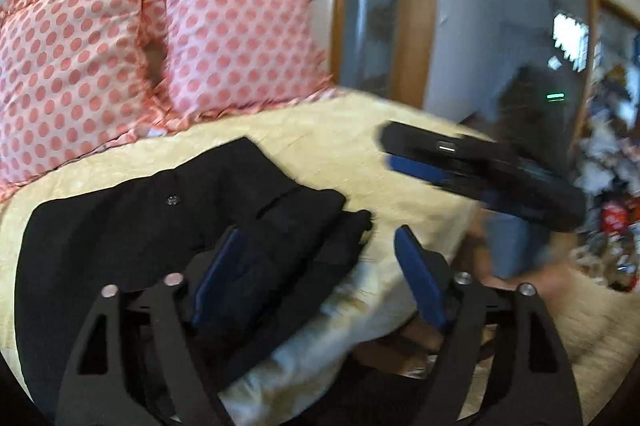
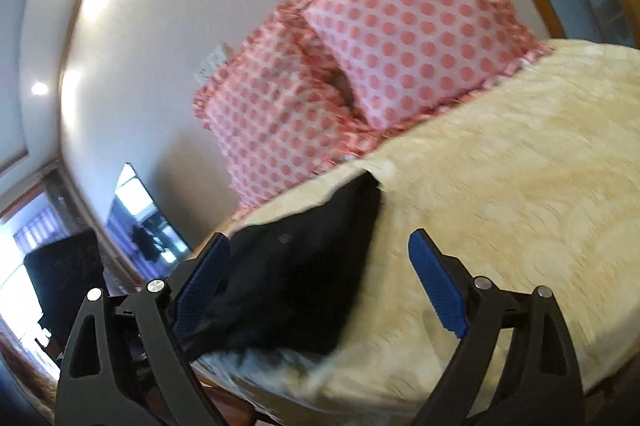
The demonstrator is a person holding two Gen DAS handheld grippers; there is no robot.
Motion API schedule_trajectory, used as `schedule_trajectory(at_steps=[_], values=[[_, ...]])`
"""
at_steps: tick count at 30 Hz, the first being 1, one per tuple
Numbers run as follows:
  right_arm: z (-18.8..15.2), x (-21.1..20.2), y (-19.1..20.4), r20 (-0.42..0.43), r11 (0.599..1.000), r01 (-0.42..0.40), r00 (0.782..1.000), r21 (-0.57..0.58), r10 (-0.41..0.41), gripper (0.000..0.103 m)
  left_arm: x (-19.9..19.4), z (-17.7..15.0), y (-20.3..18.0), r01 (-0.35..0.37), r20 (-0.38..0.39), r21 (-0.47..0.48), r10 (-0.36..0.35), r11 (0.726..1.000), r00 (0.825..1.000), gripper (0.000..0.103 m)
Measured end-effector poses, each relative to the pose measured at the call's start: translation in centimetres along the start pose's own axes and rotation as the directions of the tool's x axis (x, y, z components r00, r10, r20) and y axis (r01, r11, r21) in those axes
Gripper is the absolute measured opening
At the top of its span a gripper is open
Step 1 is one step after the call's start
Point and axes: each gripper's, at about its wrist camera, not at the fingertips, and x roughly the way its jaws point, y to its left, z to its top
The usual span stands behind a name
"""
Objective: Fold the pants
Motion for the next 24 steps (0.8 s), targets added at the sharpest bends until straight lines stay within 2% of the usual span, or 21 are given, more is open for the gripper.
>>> schedule_trajectory(at_steps=[1, 3, 4, 6, 9, 11, 12, 13, 14, 15, 18, 20, 22, 24], values=[[0.3, 0.7, 0.9, -0.014, 0.999, -0.037, 0.999, -0.018, 0.037, 0.094, -1.1, -0.1, 0.9, -0.025, 0.03, -0.031, 0.025, 0.999, 0.999, 0.087], [0.4, 2.5, 2.4, -0.07, 0.994, -0.098, 0.993, -0.051, 0.095, 0.097, -2.2, -0.2, 2.9, -0.152, 0.06, -0.104, 0.159, 0.983, 0.986, 0.09], [0.3, 3.6, 3.2, -0.108, 0.991, -0.117, 0.988, -0.063, 0.11, 0.097, -2.4, -0.4, 4.2, -0.224, 0.056, -0.138, 0.233, 0.965, 0.971, 0.091], [-0.1, 5.7, 4.4, -0.175, 0.988, -0.131, 0.978, -0.085, 0.115, 0.097, -2.3, -1.2, 7.5, -0.38, -0.008, -0.215, 0.388, 0.9, 0.922, 0.091], [-0.9, 8.6, 4.9, -0.272, 0.993, -0.047, 0.962, -0.108, 0.016, 0.097, -1.9, -2.5, 10.7, -0.445, -0.099, -0.29, 0.436, 0.848, 0.895, 0.091], [-1.7, 9.9, 3.7, -0.35, 0.997, 0.017, 0.936, -0.075, -0.042, 0.098, -1.6, -3.8, 12.4, -0.475, -0.175, -0.337, 0.441, 0.813, 0.88, 0.093], [-2.3, 10.4, 2.7, -0.399, 0.998, 0.037, 0.916, -0.042, -0.05, 0.098, -1.3, -4.4, 13.1, -0.47, -0.201, -0.36, 0.425, 0.806, 0.883, 0.093], [-2.4, 10.1, 2.6, -0.386, 0.999, 0.015, 0.922, -0.04, -0.029, 0.098, -1.2, -5.0, 13.9, -0.447, -0.209, -0.382, 0.395, 0.809, 0.894, 0.093], [-2.3, 9.9, 2.5, -0.4, 0.999, 0.009, 0.916, -0.036, -0.022, 0.097, -1.4, -5.4, 13.9, -0.433, -0.187, -0.376, 0.391, 0.819, 0.901, 0.093], [-1.9, 9.9, 2.5, -0.413, 1.0, 0.012, 0.911, -0.021, -0.019, 0.097, -1.5, -5.7, 13.6, -0.434, -0.181, -0.364, 0.394, 0.825, 0.901, 0.093], [0.8, 9.5, 1.7, -0.374, 0.999, 0.03, 0.927, 0.04, -0.013, 0.096, -1.3, -5.9, 13.2, -0.442, -0.175, -0.326, 0.406, 0.836, 0.897, 0.094], [2.6, 10.0, 0.9, -0.361, 0.996, 0.076, 0.931, 0.051, -0.052, 0.096, -1.2, -6.0, 13.0, -0.44, -0.168, -0.317, 0.407, 0.84, 0.898, 0.094], [4.2, 11.9, -1.0, -0.399, 0.989, 0.139, 0.911, 0.059, -0.104, 0.089, -1.5, -6.1, 12.8, -0.433, -0.158, -0.316, 0.403, 0.844, 0.902, 0.095], [4.9, 14.0, -3.3, -0.458, 0.977, 0.198, 0.878, 0.084, -0.138, 0.08, -1.5, -6.2, 12.7, -0.429, -0.155, -0.312, 0.4, 0.848, 0.903, 0.095]])
